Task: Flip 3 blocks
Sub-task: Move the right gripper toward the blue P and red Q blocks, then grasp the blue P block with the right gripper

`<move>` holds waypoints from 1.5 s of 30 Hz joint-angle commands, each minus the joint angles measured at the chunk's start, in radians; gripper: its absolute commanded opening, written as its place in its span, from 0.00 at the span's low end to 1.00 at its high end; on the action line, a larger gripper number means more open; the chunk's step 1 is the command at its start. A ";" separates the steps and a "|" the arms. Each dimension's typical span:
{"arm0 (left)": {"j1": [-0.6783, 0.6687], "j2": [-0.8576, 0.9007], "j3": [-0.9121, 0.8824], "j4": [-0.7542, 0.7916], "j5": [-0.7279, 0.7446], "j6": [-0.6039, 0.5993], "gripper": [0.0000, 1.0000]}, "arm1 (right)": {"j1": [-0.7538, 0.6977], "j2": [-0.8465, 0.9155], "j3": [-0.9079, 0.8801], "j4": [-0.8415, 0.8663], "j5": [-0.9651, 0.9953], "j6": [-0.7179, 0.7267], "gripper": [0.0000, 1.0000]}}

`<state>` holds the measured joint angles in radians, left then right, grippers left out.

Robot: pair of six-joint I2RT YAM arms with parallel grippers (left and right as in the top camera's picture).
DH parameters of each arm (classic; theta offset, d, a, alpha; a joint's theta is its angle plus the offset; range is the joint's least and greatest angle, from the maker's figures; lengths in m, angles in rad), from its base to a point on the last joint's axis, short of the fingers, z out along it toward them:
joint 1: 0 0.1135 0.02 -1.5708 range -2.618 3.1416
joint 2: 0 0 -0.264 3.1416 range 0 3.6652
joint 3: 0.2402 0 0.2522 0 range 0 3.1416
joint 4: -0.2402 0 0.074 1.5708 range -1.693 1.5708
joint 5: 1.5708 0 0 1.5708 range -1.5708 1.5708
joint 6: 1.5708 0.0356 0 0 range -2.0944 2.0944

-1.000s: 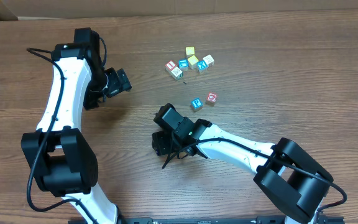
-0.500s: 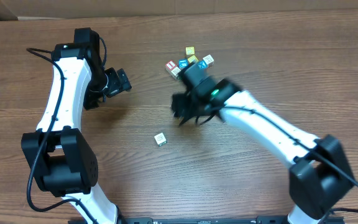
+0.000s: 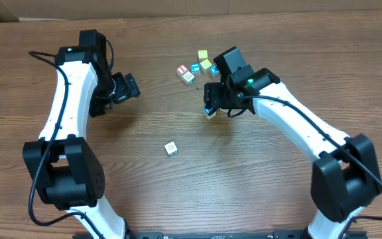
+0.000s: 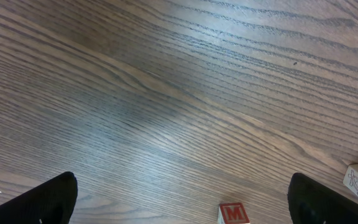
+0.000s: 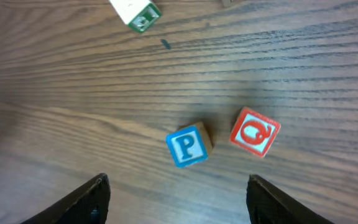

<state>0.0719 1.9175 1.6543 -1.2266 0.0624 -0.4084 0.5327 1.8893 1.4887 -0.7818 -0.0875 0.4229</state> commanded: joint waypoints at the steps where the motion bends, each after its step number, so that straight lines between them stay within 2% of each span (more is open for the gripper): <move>1: -0.007 -0.020 0.018 0.002 -0.010 0.012 1.00 | 0.018 0.067 0.003 0.030 0.027 -0.039 0.71; 8: -0.007 -0.020 0.018 0.002 -0.010 0.012 1.00 | 0.049 0.185 0.003 0.137 0.027 -0.176 0.70; 15: -0.007 -0.020 0.018 0.002 -0.010 0.012 1.00 | 0.067 0.230 0.003 0.130 0.072 -0.190 0.53; 18: -0.007 -0.020 0.018 0.002 -0.010 0.012 1.00 | 0.076 0.227 0.004 0.119 0.068 -0.187 0.39; 22: -0.007 -0.020 0.018 0.002 -0.010 0.012 1.00 | 0.096 0.203 0.019 0.065 0.068 -0.172 0.33; 33: -0.007 -0.020 0.018 0.002 -0.010 0.012 1.00 | 0.176 -0.048 0.132 -0.261 0.006 0.004 0.31; 38: -0.007 -0.020 0.018 0.002 -0.010 0.012 1.00 | 0.180 -0.070 0.127 -0.361 -0.004 0.077 0.30; 45: -0.007 -0.020 0.018 0.002 -0.010 0.012 1.00 | 0.204 -0.069 0.016 -0.303 -0.003 0.096 0.30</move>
<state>0.0719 1.9175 1.6543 -1.2266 0.0624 -0.4084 0.7181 1.8095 1.5528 -1.1084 -0.0822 0.4866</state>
